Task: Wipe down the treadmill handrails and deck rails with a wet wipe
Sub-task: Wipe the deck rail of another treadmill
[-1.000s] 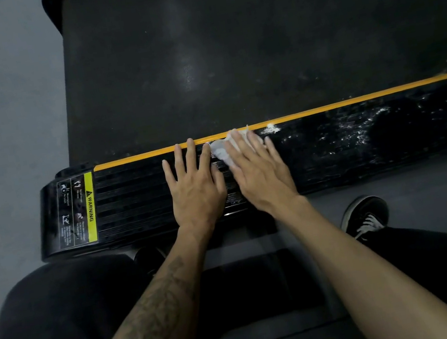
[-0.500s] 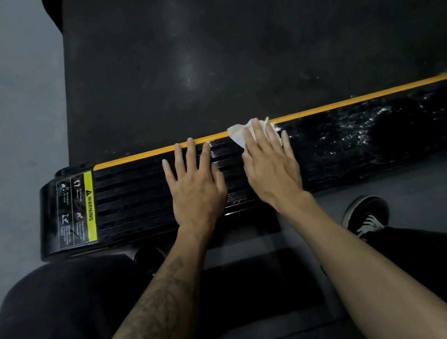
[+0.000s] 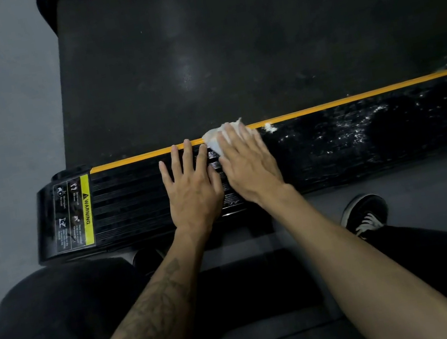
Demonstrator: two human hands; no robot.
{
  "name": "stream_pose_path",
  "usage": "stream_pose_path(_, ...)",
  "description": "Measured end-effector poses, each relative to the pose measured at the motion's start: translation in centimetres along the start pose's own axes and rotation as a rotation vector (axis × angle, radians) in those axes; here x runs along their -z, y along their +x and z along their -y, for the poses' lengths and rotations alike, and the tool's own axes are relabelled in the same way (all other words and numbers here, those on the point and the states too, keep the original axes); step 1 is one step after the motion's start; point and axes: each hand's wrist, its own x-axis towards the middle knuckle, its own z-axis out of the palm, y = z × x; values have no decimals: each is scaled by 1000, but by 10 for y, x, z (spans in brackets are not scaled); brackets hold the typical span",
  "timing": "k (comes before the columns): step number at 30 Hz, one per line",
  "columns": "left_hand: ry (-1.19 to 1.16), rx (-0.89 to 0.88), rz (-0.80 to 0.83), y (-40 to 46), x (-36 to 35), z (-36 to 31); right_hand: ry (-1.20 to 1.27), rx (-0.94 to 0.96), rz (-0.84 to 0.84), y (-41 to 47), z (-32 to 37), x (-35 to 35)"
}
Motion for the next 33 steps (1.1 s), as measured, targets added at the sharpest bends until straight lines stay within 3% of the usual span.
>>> stream_pose_path(3,4,-5,-5,0,1,0,-52,87,26,4,-12,4)
stream_pose_path(9,1,-6,3,-1,1,0,15,-129,-52,4,-13,7)
stream_pose_path(15,-1,2,15,-1,0,0,-89,113,11,-3,-19,2)
stream_pose_path(21,-4,-1,17,0,1,0,-28,-170,-71,-5,-33,3)
stream_pose_path(27,-25,4,4,-1,3,-2,-94,25,-5,-8,-25,0)
stream_pose_path(33,-21,6,17,0,2,-1,-35,-268,-76,-10,-34,3)
